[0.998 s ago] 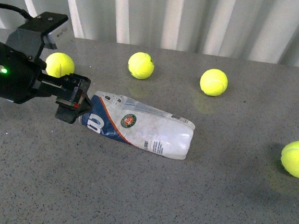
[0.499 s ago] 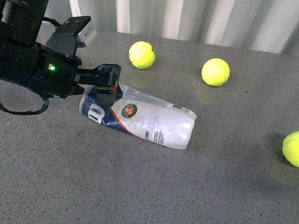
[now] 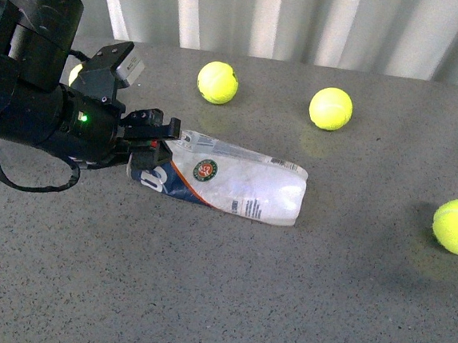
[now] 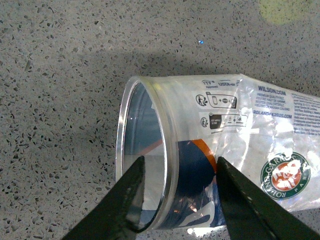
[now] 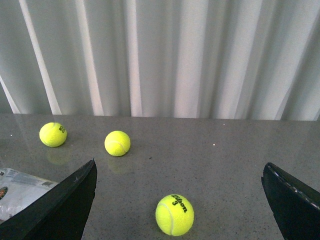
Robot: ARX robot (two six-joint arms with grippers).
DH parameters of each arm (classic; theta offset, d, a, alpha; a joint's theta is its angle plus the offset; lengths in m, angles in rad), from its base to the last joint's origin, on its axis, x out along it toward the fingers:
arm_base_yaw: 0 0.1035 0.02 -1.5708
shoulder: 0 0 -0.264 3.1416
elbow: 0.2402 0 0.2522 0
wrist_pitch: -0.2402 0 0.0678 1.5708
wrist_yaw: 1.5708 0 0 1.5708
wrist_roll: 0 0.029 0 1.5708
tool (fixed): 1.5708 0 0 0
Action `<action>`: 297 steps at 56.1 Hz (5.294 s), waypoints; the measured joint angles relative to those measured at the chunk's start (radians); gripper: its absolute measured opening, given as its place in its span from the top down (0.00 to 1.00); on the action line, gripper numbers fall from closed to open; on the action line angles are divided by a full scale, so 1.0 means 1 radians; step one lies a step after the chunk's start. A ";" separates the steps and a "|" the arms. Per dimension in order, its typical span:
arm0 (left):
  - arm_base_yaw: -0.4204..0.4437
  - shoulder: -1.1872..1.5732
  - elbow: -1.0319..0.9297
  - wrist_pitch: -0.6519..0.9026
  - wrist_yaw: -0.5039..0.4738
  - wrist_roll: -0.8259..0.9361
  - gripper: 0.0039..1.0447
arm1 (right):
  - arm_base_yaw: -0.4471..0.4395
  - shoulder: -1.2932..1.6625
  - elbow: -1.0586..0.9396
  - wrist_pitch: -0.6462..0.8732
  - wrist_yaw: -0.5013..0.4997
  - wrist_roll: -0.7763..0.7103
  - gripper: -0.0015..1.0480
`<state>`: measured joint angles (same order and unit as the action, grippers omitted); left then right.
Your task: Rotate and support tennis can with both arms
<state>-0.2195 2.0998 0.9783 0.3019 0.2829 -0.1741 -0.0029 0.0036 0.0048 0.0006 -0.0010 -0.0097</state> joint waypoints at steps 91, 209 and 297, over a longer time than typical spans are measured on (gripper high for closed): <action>-0.226 -0.317 0.530 -1.163 -0.380 1.613 0.97 | 0.000 0.000 0.000 0.000 0.000 0.000 0.07; 0.219 -1.299 -0.642 0.143 -0.282 0.194 0.89 | 0.000 0.000 0.000 0.000 0.000 0.000 0.07; 0.219 -1.902 -0.954 -0.099 -0.283 0.174 0.97 | 0.000 0.000 0.000 0.000 0.000 0.000 0.07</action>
<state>-0.0002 0.1978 0.0238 0.2028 -0.0006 0.0002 -0.0029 0.0036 0.0048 0.0006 -0.0006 -0.0093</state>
